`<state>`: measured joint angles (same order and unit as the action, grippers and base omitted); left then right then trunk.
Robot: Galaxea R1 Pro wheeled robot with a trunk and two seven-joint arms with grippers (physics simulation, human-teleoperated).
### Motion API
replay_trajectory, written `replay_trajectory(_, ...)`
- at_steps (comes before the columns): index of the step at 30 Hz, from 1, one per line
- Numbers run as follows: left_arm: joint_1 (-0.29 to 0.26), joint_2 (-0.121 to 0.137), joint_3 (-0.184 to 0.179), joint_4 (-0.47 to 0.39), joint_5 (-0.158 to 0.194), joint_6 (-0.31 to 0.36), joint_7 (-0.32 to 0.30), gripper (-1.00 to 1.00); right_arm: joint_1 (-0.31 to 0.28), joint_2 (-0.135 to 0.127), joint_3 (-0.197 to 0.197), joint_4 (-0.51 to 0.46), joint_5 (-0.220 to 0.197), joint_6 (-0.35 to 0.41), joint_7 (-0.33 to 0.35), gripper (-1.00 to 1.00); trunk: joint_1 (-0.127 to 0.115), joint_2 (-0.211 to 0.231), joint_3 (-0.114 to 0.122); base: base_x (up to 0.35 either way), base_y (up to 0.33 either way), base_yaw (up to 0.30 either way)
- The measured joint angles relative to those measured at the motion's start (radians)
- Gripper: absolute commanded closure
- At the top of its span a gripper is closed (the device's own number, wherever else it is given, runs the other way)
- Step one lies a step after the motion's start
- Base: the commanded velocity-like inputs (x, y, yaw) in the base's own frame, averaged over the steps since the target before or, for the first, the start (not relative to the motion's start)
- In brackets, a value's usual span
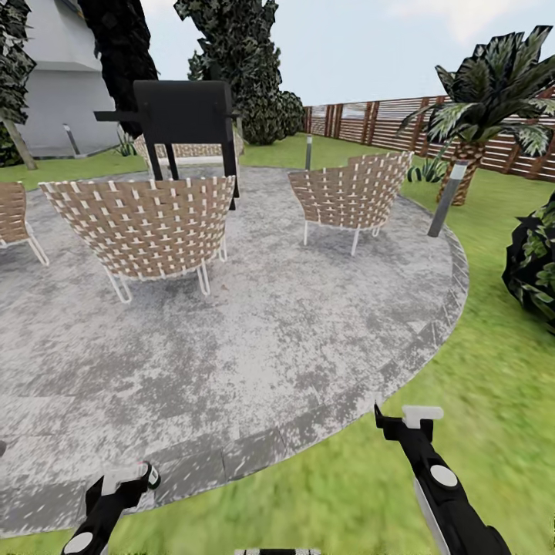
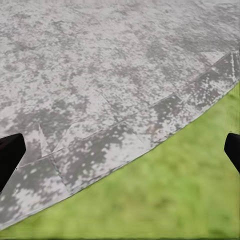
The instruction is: In the garden, pick up the pesticide atomizer on the floor and spray pesticide onto both trees until each tree trunk is fully covered.
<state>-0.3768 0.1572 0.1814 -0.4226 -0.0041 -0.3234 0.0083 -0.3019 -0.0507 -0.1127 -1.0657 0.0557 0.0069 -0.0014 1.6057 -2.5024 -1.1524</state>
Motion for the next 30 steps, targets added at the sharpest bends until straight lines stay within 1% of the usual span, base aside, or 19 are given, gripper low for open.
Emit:
replay_trajectory(25,-0.005,0.000,-0.004,-0.001,0.000,-0.002,0.000,-1.00,0.000,0.000,0.000,0.000,0.000,-0.001,0.000,-1.00,0.011,-0.006,-0.137,0.000,0.000,0.000)
replay_trajectory(30,-0.006,-0.003,-0.006,0.000,-0.005,-0.003,-0.001,-1.00,0.000,0.000,0.001,0.000,0.000,-0.001,0.000,-1.00,0.013,-0.007,-0.164,0.000,0.000,0.000)
